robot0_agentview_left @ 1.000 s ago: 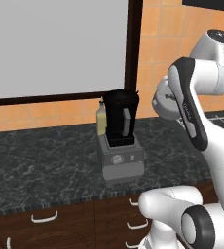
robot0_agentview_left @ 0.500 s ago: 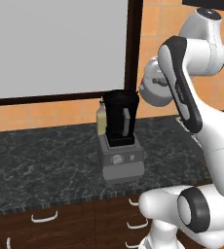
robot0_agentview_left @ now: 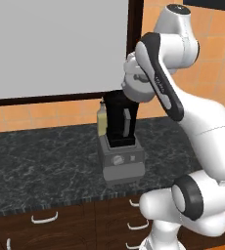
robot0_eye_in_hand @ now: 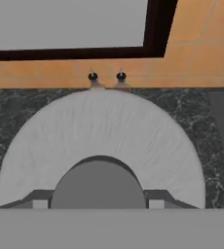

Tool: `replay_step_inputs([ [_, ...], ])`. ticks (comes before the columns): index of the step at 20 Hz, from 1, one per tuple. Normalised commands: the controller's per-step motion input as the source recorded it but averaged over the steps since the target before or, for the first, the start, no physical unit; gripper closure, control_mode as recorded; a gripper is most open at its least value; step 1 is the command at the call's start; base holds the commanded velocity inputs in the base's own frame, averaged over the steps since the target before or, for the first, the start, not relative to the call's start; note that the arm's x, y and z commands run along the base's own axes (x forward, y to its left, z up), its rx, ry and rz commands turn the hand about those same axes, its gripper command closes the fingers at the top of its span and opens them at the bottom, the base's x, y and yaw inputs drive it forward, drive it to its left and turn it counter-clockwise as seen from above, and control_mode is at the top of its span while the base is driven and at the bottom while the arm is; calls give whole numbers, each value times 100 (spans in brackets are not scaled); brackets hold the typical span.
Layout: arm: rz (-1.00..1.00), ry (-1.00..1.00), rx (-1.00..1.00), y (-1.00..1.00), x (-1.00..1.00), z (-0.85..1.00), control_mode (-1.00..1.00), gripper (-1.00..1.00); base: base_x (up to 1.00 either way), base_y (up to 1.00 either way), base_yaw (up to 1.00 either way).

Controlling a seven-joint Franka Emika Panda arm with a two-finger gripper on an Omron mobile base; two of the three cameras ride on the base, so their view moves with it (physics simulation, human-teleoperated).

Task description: Close the lid blender by securely placing the lid on top.

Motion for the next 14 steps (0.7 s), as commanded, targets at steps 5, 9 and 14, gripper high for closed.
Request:
replay_step_inputs([
  [5,0,1,-1,58,43,0,-100,100,0,0,0],
  [9,0,2,0,47,39,0,-100,100,0,0,0],
  [14,0,2,0,39,35,4,-100,100,0,0,0],
])
